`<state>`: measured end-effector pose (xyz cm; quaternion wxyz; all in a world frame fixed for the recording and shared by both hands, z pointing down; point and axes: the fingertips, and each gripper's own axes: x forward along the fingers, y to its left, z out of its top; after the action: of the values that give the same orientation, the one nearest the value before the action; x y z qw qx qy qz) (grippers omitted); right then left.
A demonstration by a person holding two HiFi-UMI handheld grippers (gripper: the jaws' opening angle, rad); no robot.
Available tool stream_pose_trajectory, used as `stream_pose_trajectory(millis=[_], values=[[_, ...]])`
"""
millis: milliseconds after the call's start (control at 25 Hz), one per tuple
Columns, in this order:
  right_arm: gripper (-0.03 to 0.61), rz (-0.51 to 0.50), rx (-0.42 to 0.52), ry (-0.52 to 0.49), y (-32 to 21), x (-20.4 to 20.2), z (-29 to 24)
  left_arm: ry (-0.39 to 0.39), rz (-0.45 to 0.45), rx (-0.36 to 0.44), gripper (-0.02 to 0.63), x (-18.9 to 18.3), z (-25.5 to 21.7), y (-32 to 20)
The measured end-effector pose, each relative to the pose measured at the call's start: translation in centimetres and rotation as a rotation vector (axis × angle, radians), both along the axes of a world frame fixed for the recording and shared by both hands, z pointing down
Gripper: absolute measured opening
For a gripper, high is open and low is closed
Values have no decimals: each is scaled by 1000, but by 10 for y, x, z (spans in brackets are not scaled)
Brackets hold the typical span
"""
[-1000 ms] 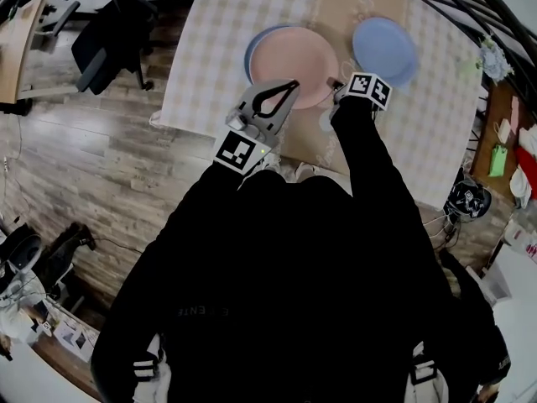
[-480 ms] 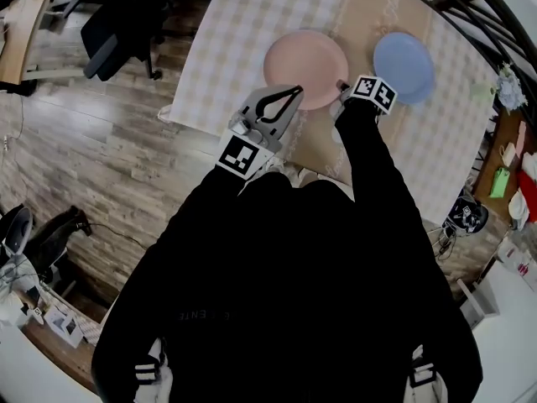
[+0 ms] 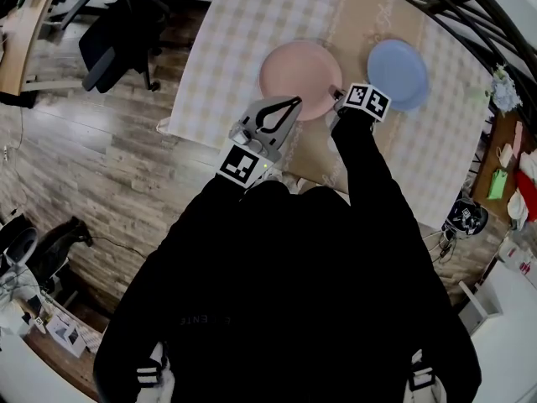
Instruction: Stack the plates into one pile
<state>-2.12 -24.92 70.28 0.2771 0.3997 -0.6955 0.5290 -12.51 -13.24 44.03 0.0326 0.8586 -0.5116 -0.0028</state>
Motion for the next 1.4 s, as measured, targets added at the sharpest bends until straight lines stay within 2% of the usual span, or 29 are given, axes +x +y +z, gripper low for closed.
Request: stream_pose_trajectory(millis=[320, 480, 880, 1000, 1200, 1400], values=[[173, -12, 46, -28, -10, 3, -14, -1, 23, 0, 20, 11, -3, -5], [173, -56, 73, -47, 0, 3, -23, -5, 29, -3, 20, 17, -4, -5], [160, -69, 143, -86, 25, 45, -58, -8, 89, -2, 21, 46, -9, -15], [138, -53, 196, -110, 26, 68, -73, -8, 129, -6, 21, 63, -10, -20], [120, -90, 335, -134, 43, 99, -104, 0, 173, -28, 21, 90, -12, -18], [109, -117, 415, -106, 67, 134, -117, -12, 218, -42, 21, 116, -9, -14]])
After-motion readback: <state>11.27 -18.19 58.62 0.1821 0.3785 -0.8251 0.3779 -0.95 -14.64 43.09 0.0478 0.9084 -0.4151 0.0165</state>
